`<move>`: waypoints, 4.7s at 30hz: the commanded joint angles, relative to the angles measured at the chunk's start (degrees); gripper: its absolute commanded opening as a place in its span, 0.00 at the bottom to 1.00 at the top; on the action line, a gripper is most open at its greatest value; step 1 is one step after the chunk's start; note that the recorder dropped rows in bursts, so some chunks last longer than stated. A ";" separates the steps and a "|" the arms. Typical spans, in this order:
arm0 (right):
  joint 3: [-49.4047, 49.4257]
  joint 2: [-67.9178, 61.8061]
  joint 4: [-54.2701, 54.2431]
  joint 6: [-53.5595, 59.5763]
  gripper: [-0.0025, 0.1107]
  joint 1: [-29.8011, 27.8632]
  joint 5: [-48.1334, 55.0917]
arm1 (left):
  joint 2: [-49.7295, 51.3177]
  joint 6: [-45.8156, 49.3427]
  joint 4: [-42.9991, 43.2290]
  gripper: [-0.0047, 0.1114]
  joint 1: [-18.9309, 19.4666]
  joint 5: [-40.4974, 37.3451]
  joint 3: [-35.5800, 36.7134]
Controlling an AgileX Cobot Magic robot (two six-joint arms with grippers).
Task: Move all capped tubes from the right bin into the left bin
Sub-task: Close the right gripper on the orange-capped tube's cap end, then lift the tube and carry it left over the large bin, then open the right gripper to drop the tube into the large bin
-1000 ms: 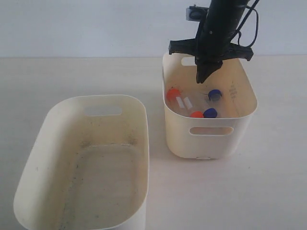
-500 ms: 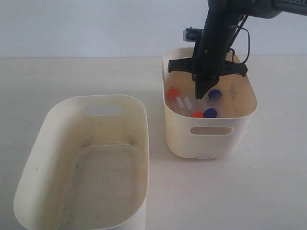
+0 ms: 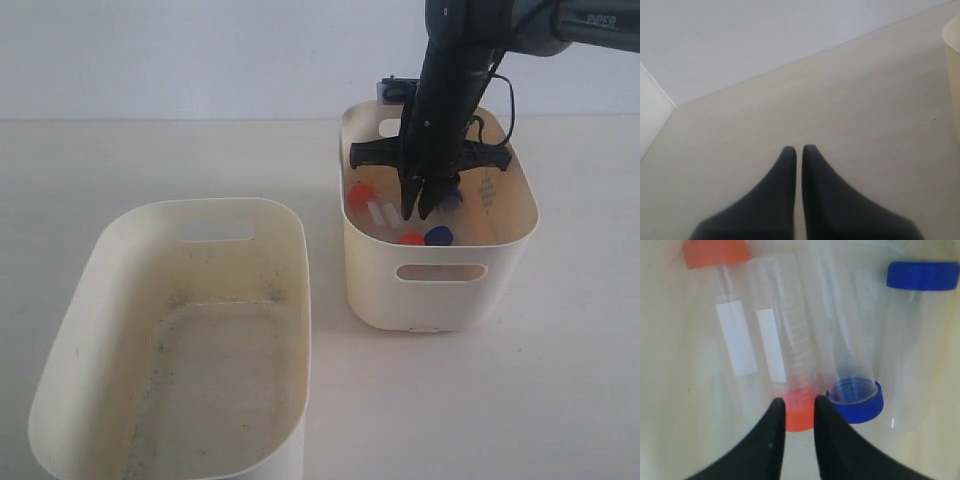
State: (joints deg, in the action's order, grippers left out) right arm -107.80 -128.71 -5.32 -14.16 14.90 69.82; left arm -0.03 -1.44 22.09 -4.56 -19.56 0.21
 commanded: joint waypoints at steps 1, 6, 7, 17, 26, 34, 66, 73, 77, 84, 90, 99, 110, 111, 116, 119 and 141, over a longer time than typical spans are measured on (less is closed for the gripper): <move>-0.13 0.08 1.12 1.04 0.46 -0.40 0.14 | 0.03 -0.54 -0.16 0.08 -0.30 0.30 -0.21; -0.13 0.08 1.12 1.26 0.48 -0.40 0.14 | 0.03 -0.54 -0.16 0.08 -0.30 0.30 -0.21; -0.13 0.08 1.12 1.26 0.45 -0.40 0.14 | 0.03 -0.54 -0.16 0.08 -0.30 0.30 -0.21; -0.13 0.08 1.00 2.79 0.36 -0.29 0.14 | 0.03 -0.54 -0.16 0.08 -0.30 0.30 -0.21; -0.13 0.08 1.20 3.61 0.36 1.62 0.14 | 0.03 -0.54 -0.16 0.08 -0.30 0.30 -0.21; -0.13 -3.57 1.10 2.79 0.44 1.62 0.14 | 0.03 -0.54 -0.16 0.08 -0.30 0.30 -0.21; -0.13 -5.08 8.58 2.02 0.43 1.62 0.14 | 0.03 -0.54 -0.16 0.08 -0.30 0.30 -0.21; -0.13 -5.08 8.58 1.89 0.34 1.62 0.14 | 0.03 -0.54 -0.16 0.08 -0.30 0.30 -0.21; -0.13 -5.08 8.58 1.89 0.09 1.62 0.14 | 0.03 -0.54 -0.16 0.08 -0.30 0.30 -0.21; -0.24 -4.11 8.20 2.12 0.02 1.62 0.14 | 0.03 -0.54 -0.16 0.08 -0.30 0.30 -0.21; -0.25 2.08 7.32 2.28 0.02 1.62 0.14 | 0.03 -0.54 -0.16 0.08 -0.30 0.30 -0.21; -0.25 13.20 1.51 4.28 0.02 1.62 0.14 | 0.03 -0.54 -0.16 0.08 -0.30 0.30 -0.21; 3.02 21.70 -2.47 11.49 0.02 13.90 0.14 | 0.03 -0.54 -0.16 0.08 -0.30 0.30 -0.21; 4.50 22.40 -1.85 11.63 0.02 15.80 0.14 | 0.03 -0.54 -0.16 0.08 -0.30 0.30 -0.21; 11.42 24.79 -1.67 11.73 0.02 23.66 0.14 | 0.03 -0.54 -0.16 0.08 -0.30 0.30 -0.21; 12.93 24.68 -1.67 11.73 0.02 27.26 0.14 | 0.03 -0.54 -0.16 0.08 -0.30 0.30 -0.21; 13.49 21.74 -0.25 13.06 0.02 33.02 -1.36 | 0.03 -0.54 -0.16 0.08 -0.30 0.30 -0.21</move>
State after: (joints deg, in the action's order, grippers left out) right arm -94.66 -107.29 -7.05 -0.64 47.91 68.66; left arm -0.03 -1.44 22.09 -4.56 -19.56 0.21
